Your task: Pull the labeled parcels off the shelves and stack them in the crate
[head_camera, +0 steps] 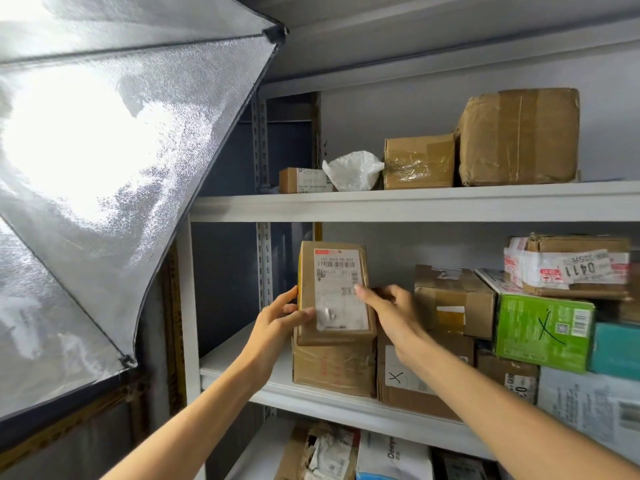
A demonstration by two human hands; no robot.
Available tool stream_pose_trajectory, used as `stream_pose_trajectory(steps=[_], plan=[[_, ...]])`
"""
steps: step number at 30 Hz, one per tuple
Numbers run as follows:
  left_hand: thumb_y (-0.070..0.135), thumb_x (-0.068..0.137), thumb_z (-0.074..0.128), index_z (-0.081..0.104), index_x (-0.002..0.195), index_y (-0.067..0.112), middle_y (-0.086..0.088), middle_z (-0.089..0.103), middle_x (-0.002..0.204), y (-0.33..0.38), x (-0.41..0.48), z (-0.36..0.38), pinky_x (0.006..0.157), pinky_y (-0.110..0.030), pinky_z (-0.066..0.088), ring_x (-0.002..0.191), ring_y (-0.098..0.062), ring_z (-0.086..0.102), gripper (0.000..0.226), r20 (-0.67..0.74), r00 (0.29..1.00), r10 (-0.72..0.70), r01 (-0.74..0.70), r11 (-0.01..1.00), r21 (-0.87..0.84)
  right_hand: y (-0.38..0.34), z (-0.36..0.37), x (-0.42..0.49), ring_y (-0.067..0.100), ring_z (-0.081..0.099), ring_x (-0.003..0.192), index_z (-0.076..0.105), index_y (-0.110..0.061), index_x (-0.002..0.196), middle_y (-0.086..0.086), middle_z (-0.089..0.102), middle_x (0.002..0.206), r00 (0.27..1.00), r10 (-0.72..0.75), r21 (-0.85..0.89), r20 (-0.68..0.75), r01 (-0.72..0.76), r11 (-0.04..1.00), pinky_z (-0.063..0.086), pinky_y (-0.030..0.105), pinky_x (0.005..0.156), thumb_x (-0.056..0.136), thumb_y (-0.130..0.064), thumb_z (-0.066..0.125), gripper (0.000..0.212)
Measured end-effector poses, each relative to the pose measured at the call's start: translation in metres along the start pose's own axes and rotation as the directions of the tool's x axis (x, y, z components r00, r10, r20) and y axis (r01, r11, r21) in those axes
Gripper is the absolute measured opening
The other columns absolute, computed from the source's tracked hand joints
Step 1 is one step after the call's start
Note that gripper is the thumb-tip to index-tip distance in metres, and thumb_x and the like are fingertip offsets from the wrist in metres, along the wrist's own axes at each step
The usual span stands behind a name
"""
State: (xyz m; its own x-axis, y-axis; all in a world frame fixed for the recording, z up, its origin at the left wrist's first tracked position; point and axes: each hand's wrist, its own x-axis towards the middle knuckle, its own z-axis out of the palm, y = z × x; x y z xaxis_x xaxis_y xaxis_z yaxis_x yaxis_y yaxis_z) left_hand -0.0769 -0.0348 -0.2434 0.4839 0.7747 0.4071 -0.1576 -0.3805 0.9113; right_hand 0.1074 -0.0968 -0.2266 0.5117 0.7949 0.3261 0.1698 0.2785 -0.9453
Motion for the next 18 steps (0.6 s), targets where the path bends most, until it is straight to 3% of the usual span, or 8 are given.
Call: stream_pose_trajectory(steps=[1,3,9,13,16,18], plan=[[0.029,0.084,0.067,0.05,0.136,0.026,-0.003,0.072,0.11,0.0,0.001,0.0,0.084,-0.03,0.053,0.101,-0.02,0.069,0.054,0.011,1.0,-0.006,0.006,1.0,-0.022,-0.003,0.001,0.002,0.008,0.066,0.076,0.056,-0.011,0.105,0.003,0.07,0.093,1.0,0.002,0.001,-0.007,-0.002,1.0,0.045,0.016,0.052,0.085,-0.039,0.071,0.037],[0.035,0.081,0.067,0.052,0.136,0.022,-0.003,0.072,0.11,0.002,0.001,0.001,0.075,-0.028,0.056,0.098,-0.021,0.07,0.058,0.01,1.0,0.0,0.0,0.999,-0.053,-0.007,0.002,0.005,0.013,0.068,0.078,0.058,-0.011,0.102,0.004,0.072,0.092,1.0,-0.014,-0.013,-0.015,0.014,1.0,0.047,0.021,0.057,0.082,-0.042,0.073,0.039],[0.042,0.08,0.06,0.051,0.133,0.018,-0.003,0.073,0.108,0.001,0.002,0.0,0.066,-0.028,0.058,0.091,-0.021,0.072,0.06,-0.074,0.997,-0.034,0.02,0.985,-0.174,-0.01,-0.003,-0.001,0.021,0.069,0.085,0.069,-0.01,0.097,0.006,0.075,0.091,0.992,-0.098,0.017,0.078,0.097,0.995,0.051,0.027,0.069,0.085,-0.025,0.068,0.019],[0.049,0.094,0.045,0.058,0.121,0.024,-0.006,0.075,0.098,0.001,0.004,-0.002,0.069,-0.032,0.057,0.087,-0.024,0.073,0.039,-0.096,0.99,-0.106,0.083,0.974,-0.213,-0.006,-0.009,-0.003,0.02,0.068,0.096,0.07,-0.017,0.105,0.005,0.075,0.098,0.975,-0.139,0.096,0.175,0.124,0.988,0.051,0.025,0.078,0.089,-0.019,0.06,0.02],[0.056,0.095,0.038,0.059,0.121,0.027,-0.004,0.076,0.095,0.0,0.006,-0.004,0.079,-0.036,0.055,0.088,-0.024,0.073,0.044,-0.102,0.986,-0.129,0.104,0.971,-0.216,-0.007,-0.01,-0.004,0.017,0.067,0.104,0.072,-0.028,0.103,-0.005,0.075,0.103,0.959,-0.173,0.041,0.223,0.168,0.985,0.049,0.031,0.091,0.079,-0.028,0.064,0.026],[0.059,0.094,0.036,0.06,0.12,0.026,-0.004,0.076,0.096,0.001,0.007,-0.004,0.08,-0.036,0.054,0.087,-0.022,0.073,0.048,-0.114,0.985,-0.133,0.106,0.97,-0.219,-0.007,-0.011,-0.003,0.015,0.064,0.108,0.072,-0.033,0.101,-0.008,0.074,0.105,0.961,-0.184,0.002,0.205,0.188,0.982,0.046,0.034,0.098,0.082,-0.024,0.068,0.021]])
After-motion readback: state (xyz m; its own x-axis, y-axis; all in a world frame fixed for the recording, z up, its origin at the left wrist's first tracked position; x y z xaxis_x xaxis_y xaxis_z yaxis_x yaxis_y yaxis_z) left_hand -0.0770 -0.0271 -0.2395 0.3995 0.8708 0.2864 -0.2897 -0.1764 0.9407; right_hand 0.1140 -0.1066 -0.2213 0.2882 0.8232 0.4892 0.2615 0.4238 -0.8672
